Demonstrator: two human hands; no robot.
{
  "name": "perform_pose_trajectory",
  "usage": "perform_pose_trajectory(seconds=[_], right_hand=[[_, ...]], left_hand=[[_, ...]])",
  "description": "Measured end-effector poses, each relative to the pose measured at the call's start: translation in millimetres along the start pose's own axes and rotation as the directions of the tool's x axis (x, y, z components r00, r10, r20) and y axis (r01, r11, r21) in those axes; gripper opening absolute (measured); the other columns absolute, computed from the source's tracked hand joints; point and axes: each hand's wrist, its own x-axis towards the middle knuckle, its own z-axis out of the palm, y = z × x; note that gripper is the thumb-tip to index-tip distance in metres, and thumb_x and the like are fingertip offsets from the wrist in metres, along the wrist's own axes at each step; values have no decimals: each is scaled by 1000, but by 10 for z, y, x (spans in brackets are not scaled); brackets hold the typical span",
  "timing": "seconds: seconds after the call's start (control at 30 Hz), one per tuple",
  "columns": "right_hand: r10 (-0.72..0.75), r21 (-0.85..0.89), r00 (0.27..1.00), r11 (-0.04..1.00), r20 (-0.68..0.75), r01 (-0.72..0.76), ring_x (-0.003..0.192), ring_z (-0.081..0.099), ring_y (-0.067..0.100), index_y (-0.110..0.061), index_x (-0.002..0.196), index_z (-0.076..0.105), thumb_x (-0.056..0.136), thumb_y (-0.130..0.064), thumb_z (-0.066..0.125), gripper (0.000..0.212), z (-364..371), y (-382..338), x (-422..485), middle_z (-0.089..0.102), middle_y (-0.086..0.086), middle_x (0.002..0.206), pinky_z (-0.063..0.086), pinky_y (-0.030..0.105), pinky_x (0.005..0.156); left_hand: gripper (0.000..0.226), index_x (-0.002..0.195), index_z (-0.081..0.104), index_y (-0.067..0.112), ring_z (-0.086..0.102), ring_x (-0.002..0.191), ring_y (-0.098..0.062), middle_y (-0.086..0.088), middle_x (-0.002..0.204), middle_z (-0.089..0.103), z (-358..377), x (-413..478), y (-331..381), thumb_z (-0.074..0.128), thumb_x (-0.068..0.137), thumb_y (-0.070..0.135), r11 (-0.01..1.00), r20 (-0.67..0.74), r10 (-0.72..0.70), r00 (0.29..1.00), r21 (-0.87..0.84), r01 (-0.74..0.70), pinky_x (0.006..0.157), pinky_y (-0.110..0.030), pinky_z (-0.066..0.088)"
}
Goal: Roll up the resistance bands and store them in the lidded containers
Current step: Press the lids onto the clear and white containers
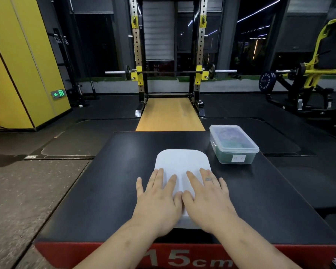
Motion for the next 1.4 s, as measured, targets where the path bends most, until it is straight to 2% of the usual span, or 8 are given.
perform_pose_trajectory(seconds=[0.33,0.57,0.77,0.87,1.03,1.2,1.3,1.4], right_hand=[[-20,-3,998,1000,57,20,159,-10,19,-38,164,4,102,-50,24,66,-10,44,69,-5,3,174,-4,47,128],[-15,42,995,999,94,11,157,-21,13,-41,164,-2,104,-54,22,65,-32,205,12,-15,-4,173,-8,45,129],[-26,65,994,998,102,19,157,-19,14,-42,163,-1,104,-55,23,65,-5,212,37,-13,-4,173,-3,44,129],[-26,43,993,999,119,21,158,-17,15,-41,164,0,105,-53,23,65,-36,222,53,-10,-2,173,-3,44,129],[-17,22,998,1000,65,15,158,-4,21,-39,164,7,105,-49,25,62,-132,236,238,0,4,173,-4,44,128],[-31,70,990,997,139,21,158,-20,15,-39,164,-1,106,-50,24,64,-66,278,346,-17,0,172,-8,43,128],[-36,94,989,995,143,23,157,-21,15,-39,164,0,107,-51,25,64,-56,313,340,-17,-1,172,-6,41,129],[-33,93,986,996,162,18,158,-19,17,-38,164,5,106,-51,26,63,-74,310,355,-15,-1,172,-4,42,129]], left_hand=[[64,162,3,33,-23,155,-19,-7,170,-15,-14,59,-9,14,103,54,1000,45,-12,999,29,10,123,-56,-15],[65,162,-3,38,-28,152,-10,2,170,-21,-13,31,-233,14,103,61,998,62,60,996,-8,-60,124,-47,-16],[65,162,-1,38,-27,153,-10,3,170,-18,26,44,-237,14,103,60,998,51,66,997,-21,-65,125,-46,-15],[65,162,5,39,-20,155,-13,2,171,-11,-14,74,-226,18,103,61,998,67,58,996,-5,-58,124,-49,-16],[59,155,25,37,4,154,-19,-1,163,16,-217,302,-208,26,101,61,999,34,42,999,-10,-41,124,-53,-10],[70,163,-3,34,-26,153,-12,1,169,-21,-96,368,-279,20,103,62,998,131,49,990,-49,-43,124,-49,-16],[70,163,-3,35,-26,153,-12,1,169,-21,-51,392,-288,21,103,63,997,129,67,989,-58,-60,124,-47,-16],[70,162,5,35,-18,155,-14,1,170,-10,-69,416,-263,25,101,63,998,116,49,992,-49,-43,124,-48,-15]])
